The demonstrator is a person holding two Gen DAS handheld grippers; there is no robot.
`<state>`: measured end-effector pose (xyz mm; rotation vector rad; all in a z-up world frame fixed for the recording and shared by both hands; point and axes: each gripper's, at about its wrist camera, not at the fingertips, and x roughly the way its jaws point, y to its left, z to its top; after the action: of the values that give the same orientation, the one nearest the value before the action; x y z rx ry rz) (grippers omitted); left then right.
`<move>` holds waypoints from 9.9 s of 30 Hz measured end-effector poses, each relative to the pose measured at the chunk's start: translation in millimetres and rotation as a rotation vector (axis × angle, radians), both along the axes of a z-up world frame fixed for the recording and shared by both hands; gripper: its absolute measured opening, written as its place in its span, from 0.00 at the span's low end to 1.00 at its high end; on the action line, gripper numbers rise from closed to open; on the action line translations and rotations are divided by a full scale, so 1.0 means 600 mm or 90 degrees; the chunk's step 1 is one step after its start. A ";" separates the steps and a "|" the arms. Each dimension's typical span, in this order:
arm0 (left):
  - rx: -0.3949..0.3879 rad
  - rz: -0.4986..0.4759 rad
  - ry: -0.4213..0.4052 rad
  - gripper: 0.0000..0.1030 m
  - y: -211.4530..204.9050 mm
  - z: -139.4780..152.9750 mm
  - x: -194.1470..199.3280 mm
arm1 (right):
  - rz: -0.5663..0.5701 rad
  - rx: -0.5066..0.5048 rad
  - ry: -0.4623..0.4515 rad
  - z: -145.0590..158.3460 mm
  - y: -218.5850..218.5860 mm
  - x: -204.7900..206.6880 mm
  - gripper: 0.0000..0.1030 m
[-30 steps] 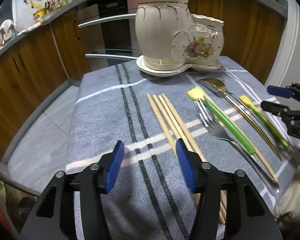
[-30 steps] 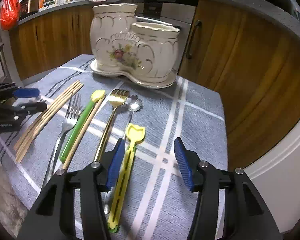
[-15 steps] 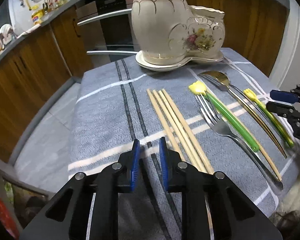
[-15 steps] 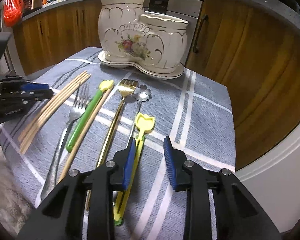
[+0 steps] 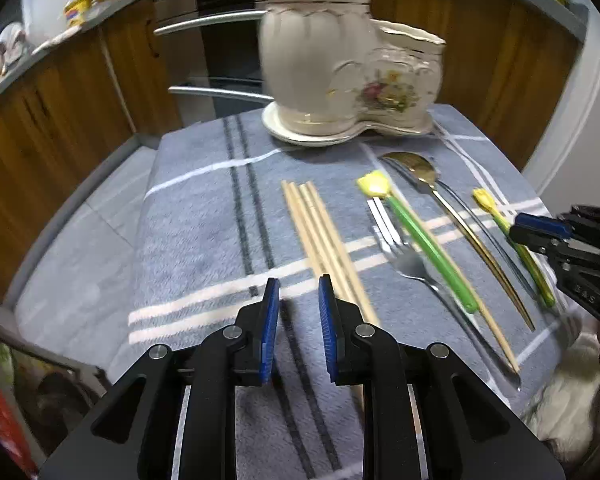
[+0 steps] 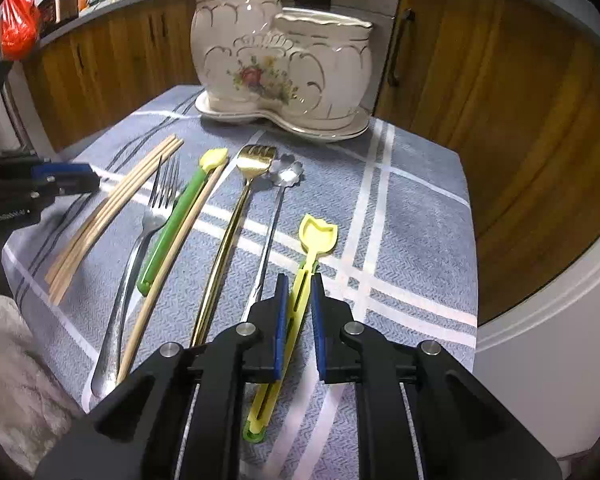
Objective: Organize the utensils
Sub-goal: 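Grasp the yellow tulip spoon with the right tool while the left grasps a chopstick, then lift the yellow spoon and chopstick and insert them into the ceramic holder with both tools, then open both tools and withdraw them back over the table, then grasp the silver flower spoon with the right tool while the left tool grasps another chopstick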
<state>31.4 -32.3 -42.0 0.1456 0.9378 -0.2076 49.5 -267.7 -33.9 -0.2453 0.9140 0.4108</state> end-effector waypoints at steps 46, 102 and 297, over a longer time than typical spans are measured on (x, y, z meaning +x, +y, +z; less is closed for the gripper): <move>-0.033 0.041 0.123 0.30 0.001 -0.019 0.008 | -0.036 -0.010 0.123 -0.007 -0.044 -0.014 0.29; -0.162 -0.119 -0.190 0.06 0.009 0.189 0.000 | 0.018 0.224 -0.154 0.170 -0.050 0.046 0.09; 0.038 -0.048 0.081 0.05 0.006 -0.015 -0.004 | 0.023 0.025 0.084 -0.015 0.052 0.087 0.03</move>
<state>28.8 -28.6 -50.9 0.2244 1.0672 -0.2609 101.9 -236.4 -42.9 -0.2018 1.0309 0.4826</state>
